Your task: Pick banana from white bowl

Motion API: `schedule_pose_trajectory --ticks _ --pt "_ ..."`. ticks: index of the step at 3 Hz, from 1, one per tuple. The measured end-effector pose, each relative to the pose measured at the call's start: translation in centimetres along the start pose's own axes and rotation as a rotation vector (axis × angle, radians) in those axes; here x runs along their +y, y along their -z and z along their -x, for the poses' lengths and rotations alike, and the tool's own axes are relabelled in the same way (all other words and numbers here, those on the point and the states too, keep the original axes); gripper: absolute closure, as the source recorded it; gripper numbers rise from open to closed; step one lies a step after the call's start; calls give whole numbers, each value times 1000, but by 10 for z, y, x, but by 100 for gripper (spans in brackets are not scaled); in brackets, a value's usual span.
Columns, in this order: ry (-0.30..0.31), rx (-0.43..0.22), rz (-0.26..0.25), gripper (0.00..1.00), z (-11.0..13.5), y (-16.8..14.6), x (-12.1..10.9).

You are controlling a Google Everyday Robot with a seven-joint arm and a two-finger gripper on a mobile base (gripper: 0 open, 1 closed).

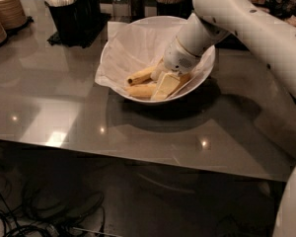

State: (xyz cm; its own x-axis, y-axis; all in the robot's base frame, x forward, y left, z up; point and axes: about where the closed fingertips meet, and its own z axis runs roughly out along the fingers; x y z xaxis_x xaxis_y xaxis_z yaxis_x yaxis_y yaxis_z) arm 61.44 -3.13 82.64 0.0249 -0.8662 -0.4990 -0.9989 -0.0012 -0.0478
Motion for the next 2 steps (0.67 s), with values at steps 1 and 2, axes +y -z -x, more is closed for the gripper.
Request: schedule_pose_trajectory --ticks 1,2 --pt "-1 35 4 55 -3 -8 3" --pt "-1 37 4 78 -2 -6 3"
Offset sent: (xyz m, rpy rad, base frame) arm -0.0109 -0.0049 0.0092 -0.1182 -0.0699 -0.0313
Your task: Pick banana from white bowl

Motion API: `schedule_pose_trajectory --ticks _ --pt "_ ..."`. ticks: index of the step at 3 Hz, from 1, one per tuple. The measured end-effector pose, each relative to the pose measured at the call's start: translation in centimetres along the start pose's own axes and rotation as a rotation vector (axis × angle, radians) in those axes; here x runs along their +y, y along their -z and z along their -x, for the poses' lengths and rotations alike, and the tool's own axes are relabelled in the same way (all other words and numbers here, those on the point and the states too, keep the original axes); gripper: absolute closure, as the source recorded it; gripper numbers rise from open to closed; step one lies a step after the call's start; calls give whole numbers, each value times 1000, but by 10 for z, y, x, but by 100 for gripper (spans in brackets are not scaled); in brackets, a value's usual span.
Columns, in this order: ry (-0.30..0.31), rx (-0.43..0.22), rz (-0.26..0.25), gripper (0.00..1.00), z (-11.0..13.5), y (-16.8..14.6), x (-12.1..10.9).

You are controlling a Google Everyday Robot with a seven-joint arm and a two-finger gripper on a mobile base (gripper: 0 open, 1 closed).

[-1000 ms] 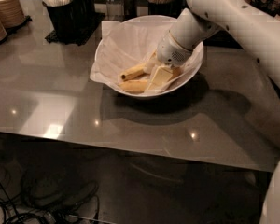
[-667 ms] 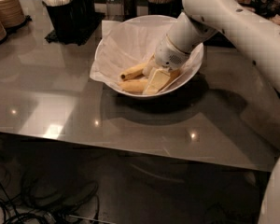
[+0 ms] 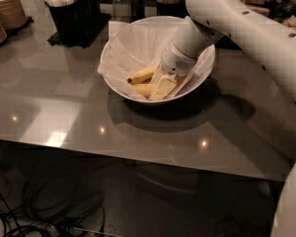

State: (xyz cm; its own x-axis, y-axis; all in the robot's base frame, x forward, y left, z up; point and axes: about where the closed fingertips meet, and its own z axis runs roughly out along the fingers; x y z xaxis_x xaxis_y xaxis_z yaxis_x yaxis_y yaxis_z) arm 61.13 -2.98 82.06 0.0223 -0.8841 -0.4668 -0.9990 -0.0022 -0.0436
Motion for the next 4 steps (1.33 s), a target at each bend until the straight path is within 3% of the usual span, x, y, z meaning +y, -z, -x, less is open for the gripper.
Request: schedule_pose_trajectory --ticks 1,3,4 --pt "8 42 -52 99 4 15 5" --pt "90 32 -165 100 40 74 16" --pt "115 11 -172 100 47 94 30"
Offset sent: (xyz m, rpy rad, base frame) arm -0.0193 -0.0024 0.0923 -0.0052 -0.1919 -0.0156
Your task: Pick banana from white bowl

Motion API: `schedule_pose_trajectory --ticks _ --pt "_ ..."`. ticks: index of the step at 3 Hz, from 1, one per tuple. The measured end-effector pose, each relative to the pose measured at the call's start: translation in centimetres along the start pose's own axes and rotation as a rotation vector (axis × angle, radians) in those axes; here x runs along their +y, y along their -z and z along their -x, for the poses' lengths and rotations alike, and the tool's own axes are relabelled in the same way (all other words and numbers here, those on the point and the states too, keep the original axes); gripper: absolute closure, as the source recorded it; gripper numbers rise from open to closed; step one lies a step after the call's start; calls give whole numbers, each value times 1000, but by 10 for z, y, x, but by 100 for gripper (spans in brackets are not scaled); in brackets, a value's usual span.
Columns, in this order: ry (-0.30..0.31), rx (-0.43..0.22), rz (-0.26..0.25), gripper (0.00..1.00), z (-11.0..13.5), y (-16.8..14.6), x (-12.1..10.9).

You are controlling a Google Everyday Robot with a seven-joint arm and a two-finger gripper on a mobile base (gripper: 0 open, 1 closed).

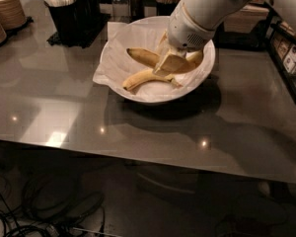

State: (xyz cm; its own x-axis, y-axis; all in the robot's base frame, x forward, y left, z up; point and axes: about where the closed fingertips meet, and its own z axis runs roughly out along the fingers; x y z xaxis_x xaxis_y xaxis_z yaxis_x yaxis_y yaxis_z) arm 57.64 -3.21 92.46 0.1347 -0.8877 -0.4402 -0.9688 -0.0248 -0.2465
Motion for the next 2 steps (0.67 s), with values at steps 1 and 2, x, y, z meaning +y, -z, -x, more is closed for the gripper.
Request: schedule_pose_trajectory --ticks 1,2 --pt "-38 -15 -13 100 1 33 33" --pt "-69 -88 -38 100 -3 55 75"
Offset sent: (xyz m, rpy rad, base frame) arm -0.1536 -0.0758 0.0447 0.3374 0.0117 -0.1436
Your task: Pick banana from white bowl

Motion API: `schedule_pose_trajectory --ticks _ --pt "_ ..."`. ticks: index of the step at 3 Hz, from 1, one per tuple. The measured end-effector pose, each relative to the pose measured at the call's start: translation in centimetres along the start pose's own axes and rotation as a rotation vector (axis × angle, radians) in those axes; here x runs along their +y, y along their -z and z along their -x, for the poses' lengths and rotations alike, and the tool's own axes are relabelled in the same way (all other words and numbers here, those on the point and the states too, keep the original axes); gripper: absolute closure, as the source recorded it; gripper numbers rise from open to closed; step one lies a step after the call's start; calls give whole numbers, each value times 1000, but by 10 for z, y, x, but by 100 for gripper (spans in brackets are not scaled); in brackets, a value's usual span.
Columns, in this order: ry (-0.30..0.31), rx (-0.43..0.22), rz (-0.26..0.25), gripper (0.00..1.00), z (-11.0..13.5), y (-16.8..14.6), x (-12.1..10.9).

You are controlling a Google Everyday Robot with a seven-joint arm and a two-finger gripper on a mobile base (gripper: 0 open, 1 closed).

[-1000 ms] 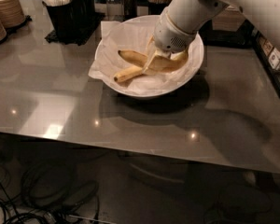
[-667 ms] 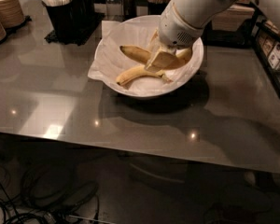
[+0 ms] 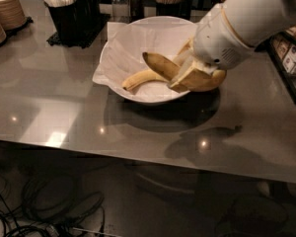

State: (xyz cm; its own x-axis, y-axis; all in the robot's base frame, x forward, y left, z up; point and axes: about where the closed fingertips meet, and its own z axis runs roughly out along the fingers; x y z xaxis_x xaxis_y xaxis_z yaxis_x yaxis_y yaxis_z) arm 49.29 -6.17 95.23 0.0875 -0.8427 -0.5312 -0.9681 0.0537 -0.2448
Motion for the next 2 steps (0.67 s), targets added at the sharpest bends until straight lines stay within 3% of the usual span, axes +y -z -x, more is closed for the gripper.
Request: schedule_pose_trajectory --ticks 1,2 --pt "-71 -110 -43 100 -13 28 37" --pt "-108 -153 -56 100 -14 41 45"
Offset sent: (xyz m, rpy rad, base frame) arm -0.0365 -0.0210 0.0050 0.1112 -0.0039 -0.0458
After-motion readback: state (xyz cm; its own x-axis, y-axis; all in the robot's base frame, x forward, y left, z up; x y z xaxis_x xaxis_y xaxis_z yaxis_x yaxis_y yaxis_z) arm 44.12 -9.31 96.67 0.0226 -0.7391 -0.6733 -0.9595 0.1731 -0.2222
